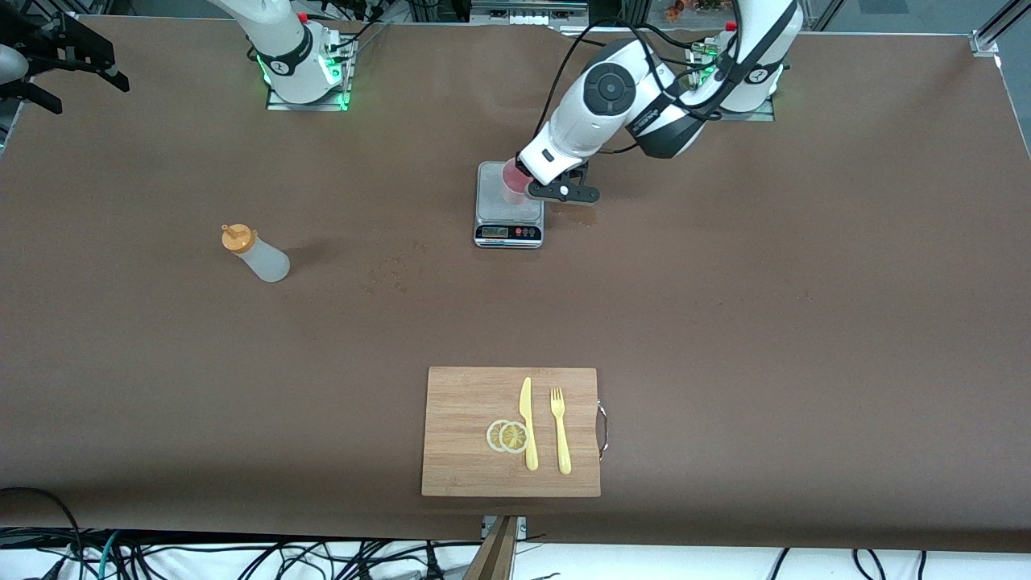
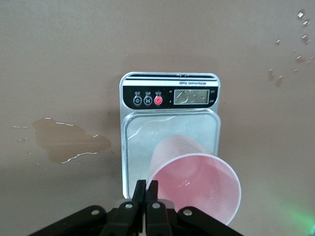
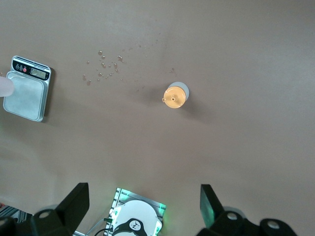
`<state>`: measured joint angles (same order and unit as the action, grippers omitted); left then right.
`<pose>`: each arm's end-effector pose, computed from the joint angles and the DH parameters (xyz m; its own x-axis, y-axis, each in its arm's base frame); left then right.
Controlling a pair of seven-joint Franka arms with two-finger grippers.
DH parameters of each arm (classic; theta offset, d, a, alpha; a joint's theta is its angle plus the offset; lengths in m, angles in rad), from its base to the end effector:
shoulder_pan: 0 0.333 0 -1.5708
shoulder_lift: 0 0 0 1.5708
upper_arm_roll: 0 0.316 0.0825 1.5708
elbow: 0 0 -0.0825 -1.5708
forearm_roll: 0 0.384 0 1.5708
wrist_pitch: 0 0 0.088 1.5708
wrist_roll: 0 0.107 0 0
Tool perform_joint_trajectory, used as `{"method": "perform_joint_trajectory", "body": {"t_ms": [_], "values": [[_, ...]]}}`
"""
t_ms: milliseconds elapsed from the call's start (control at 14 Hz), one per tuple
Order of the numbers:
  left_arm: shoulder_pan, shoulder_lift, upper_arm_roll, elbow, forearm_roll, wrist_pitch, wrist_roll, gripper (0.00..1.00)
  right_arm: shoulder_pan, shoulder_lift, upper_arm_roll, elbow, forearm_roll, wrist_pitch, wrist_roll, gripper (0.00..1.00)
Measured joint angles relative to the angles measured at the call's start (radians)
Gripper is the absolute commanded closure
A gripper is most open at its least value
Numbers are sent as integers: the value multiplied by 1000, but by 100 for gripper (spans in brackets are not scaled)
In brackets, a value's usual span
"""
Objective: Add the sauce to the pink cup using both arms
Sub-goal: 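Carry the pink cup with the left gripper onto the scale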
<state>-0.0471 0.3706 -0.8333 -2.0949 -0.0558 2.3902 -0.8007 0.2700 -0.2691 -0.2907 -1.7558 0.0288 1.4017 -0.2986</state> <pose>0.3805 -0.4418 0.3044 0.9793 -0.0230 -0.2011 0.0248 -0.9724 0.2320 0.4531 -0.0260 0.6544 0.9540 0.2939 -0.0599 0.2846 -0.9500 -0.1281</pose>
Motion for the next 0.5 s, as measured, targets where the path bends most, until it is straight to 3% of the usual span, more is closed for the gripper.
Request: {"method": "perform_joint_trajectory", "body": {"t_ms": [71, 143, 214, 357, 500], "values": [[-4, 17, 1, 0, 21, 9, -16, 100, 0, 0, 1, 0, 0, 0, -2, 0], [-5, 30, 2, 0, 32, 16, -26, 93, 0, -1, 4, 0, 0, 0, -4, 0], [-6, 37, 3, 0, 38, 20, -41, 58, 0, -1, 8, 0, 0, 0, -6, 0], [-16, 49, 3, 1, 38, 21, -75, 15, 1, -1, 22, 0, 0, 0, -10, 0], [-32, 60, 4, 1, 38, 26, -96, 0, 2, -1, 40, -1, 0, 0, -12, 0]]}}
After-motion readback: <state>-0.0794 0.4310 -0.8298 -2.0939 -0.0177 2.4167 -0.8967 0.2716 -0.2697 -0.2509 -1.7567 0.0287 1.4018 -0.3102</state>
